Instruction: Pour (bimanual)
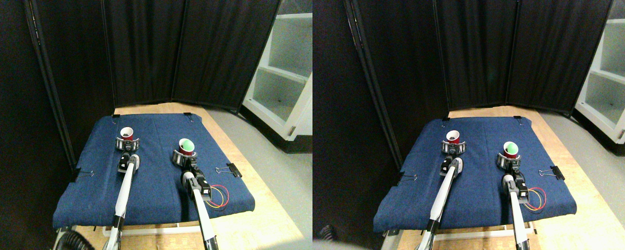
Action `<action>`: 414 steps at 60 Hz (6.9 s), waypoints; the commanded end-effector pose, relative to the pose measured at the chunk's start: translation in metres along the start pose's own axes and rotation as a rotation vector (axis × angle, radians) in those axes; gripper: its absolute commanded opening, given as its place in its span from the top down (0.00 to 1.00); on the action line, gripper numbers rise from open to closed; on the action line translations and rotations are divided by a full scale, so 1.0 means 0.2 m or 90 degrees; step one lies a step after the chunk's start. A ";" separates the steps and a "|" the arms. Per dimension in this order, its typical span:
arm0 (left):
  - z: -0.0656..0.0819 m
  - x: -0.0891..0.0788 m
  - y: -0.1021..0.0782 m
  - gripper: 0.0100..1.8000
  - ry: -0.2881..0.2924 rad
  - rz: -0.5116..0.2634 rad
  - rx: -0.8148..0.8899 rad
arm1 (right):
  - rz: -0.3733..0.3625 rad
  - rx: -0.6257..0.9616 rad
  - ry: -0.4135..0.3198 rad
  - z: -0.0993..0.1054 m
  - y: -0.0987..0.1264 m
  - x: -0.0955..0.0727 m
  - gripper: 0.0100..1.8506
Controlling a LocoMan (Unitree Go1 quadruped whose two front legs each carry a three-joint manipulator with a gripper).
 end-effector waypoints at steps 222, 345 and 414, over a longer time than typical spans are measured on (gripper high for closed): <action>-0.23 -0.36 -0.58 0.82 0.179 0.035 0.070 | 0.099 -0.343 0.105 -0.46 0.83 0.09 0.83; -0.30 -0.37 -0.60 0.82 0.226 0.042 0.080 | 0.089 -0.696 0.173 -0.55 0.78 0.14 0.83; -0.35 -0.35 -0.60 0.82 0.221 0.062 0.079 | 0.190 -0.950 0.152 -0.62 0.86 0.13 0.83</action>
